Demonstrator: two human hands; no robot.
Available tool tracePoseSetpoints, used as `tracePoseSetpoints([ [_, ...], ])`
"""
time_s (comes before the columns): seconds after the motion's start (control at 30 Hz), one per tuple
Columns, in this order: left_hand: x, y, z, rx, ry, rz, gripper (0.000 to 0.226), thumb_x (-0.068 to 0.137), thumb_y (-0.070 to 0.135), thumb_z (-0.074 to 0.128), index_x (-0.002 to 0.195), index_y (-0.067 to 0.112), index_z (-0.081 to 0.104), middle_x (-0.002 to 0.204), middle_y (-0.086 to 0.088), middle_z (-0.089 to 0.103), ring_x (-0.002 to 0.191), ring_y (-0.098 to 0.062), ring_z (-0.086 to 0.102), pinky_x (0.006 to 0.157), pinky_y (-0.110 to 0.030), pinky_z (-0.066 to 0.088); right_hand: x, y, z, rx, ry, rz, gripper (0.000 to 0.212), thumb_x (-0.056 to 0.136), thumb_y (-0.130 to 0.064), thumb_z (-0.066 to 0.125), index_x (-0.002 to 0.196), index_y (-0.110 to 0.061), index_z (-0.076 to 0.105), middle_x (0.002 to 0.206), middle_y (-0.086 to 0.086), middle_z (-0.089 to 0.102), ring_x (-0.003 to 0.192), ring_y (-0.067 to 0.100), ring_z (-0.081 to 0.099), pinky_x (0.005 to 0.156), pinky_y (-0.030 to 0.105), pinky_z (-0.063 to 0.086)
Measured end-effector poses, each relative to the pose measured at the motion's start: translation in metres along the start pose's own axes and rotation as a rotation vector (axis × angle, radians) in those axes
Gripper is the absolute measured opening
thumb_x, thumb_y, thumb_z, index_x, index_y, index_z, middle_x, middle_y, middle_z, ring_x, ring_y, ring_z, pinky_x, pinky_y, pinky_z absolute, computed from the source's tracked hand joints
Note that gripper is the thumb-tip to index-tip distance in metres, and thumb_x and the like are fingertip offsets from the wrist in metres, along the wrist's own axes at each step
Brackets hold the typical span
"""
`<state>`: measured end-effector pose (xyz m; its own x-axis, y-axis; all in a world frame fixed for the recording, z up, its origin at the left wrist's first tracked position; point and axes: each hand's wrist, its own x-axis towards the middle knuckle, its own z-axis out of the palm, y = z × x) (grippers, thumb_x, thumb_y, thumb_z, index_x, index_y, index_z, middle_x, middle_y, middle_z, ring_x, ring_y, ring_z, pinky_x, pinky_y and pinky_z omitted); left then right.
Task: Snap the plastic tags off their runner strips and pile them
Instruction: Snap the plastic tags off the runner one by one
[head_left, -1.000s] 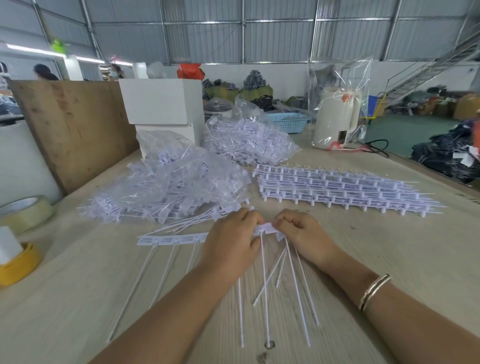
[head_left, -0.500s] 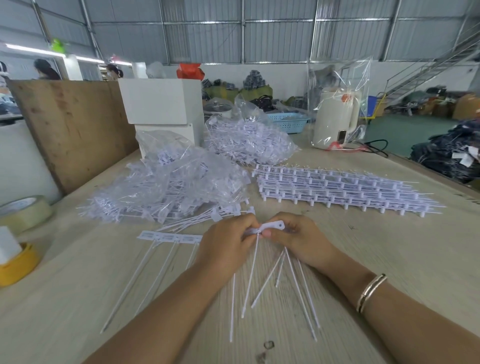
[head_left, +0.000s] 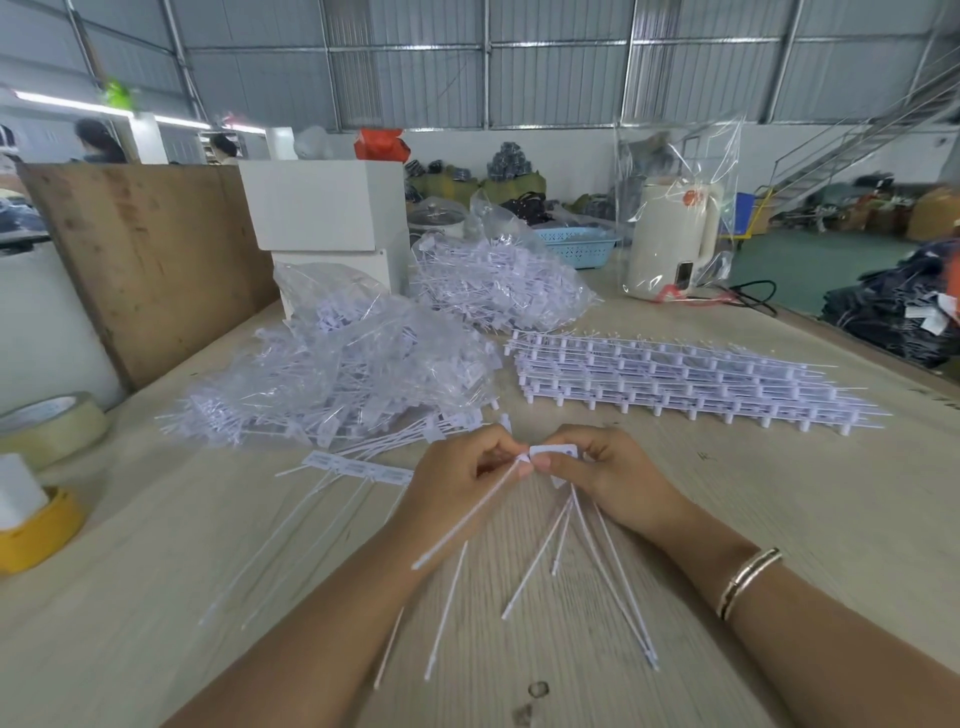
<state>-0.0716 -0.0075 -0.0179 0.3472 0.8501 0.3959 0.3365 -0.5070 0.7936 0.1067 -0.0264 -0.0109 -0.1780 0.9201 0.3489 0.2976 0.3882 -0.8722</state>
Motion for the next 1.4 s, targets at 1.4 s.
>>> tracePoseSetpoints([
  [1.4,-0.003,0.016,0.005,0.721,0.029,0.211,0.026,0.089,0.015,0.052,0.114,0.021,0.051,0.111,0.006,0.052,0.098,-0.015,0.052,0.075,-0.027,0.04,0.004,0.005,0.002,-0.086,0.067,0.083,0.025,0.09,-0.022,0.06,0.065,-0.02,0.059,0.06,-0.009,0.05,0.06,0.004,0.045,0.066,0.023,0.035],
])
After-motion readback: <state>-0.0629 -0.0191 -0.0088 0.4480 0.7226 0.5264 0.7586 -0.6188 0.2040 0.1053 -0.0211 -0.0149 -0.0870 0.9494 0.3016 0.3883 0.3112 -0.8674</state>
